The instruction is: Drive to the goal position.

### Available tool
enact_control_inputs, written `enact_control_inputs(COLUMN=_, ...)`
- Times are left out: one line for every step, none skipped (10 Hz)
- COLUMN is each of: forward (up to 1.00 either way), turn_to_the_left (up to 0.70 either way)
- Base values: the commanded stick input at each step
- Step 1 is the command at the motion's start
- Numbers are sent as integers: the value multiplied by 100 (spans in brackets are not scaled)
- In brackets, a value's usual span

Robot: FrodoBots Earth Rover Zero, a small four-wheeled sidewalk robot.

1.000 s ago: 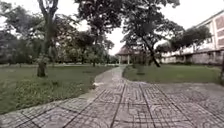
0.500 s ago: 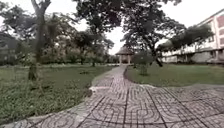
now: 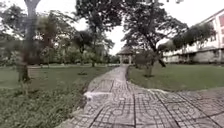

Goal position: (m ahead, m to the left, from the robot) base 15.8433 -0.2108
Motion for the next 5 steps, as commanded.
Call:
enact_control_inputs(forward=100, turn_to_the_left=0)
enact_control_inputs(forward=100, turn_to_the_left=0)
enact_control_inputs(forward=100, turn_to_the_left=0)
enact_control_inputs(forward=100, turn_to_the_left=0)
enact_control_inputs(forward=100, turn_to_the_left=0)
